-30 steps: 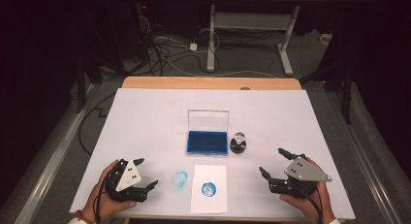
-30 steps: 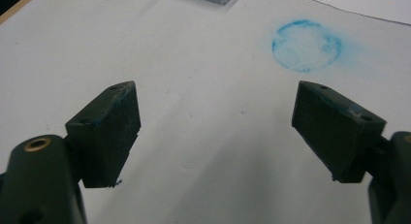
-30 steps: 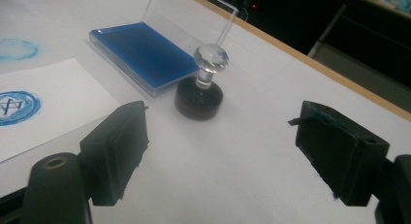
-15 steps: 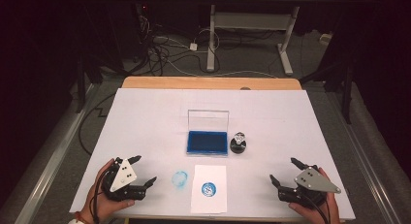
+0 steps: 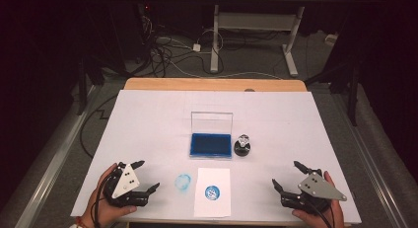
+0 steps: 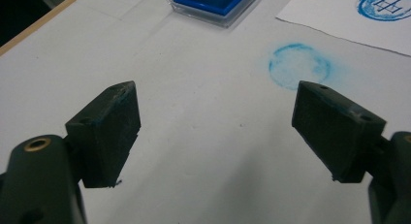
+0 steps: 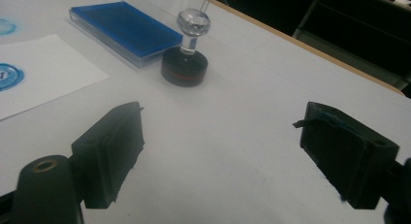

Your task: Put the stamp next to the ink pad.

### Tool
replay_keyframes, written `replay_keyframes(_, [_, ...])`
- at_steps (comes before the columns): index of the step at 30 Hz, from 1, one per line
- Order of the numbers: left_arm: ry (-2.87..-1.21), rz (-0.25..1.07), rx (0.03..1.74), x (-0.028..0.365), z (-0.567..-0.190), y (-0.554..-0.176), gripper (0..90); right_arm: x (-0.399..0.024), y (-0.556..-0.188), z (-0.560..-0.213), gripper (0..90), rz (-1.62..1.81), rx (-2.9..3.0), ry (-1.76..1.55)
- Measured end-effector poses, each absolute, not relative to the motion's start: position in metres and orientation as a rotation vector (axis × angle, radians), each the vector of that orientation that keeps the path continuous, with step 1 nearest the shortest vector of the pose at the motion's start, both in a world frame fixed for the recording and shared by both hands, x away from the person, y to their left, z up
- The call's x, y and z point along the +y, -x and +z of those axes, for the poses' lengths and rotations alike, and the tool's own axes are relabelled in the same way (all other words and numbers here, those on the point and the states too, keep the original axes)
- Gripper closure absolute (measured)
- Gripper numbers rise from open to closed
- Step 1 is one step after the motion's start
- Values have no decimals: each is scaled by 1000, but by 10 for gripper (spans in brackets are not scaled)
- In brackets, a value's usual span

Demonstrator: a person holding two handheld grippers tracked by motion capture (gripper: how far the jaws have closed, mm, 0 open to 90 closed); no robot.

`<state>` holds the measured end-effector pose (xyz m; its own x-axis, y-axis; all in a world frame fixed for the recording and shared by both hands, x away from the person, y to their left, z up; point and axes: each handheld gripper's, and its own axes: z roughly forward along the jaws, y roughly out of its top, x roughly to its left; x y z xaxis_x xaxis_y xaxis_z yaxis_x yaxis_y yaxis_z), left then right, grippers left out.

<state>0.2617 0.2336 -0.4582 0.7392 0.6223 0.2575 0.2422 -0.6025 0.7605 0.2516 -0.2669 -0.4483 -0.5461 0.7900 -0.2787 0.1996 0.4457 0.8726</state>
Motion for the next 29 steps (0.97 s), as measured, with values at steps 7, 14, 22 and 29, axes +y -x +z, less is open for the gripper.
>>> replay_keyframes(7, [-2213,659,651,233,-460,-264,170,-264,-251,-448,159,1074,2010,-810])
replay_keyframes(14, [-2228,648,651,232,-461,-265,171,-266,-251,-448,159,1074,1995,-820])
replay_keyframes(22, [-2235,637,664,231,-462,-268,171,-266,-252,-449,159,1076,1994,-826])
replay_keyframes(29, [-2238,628,673,231,-462,-270,170,-267,-254,-449,159,1083,1988,-834])
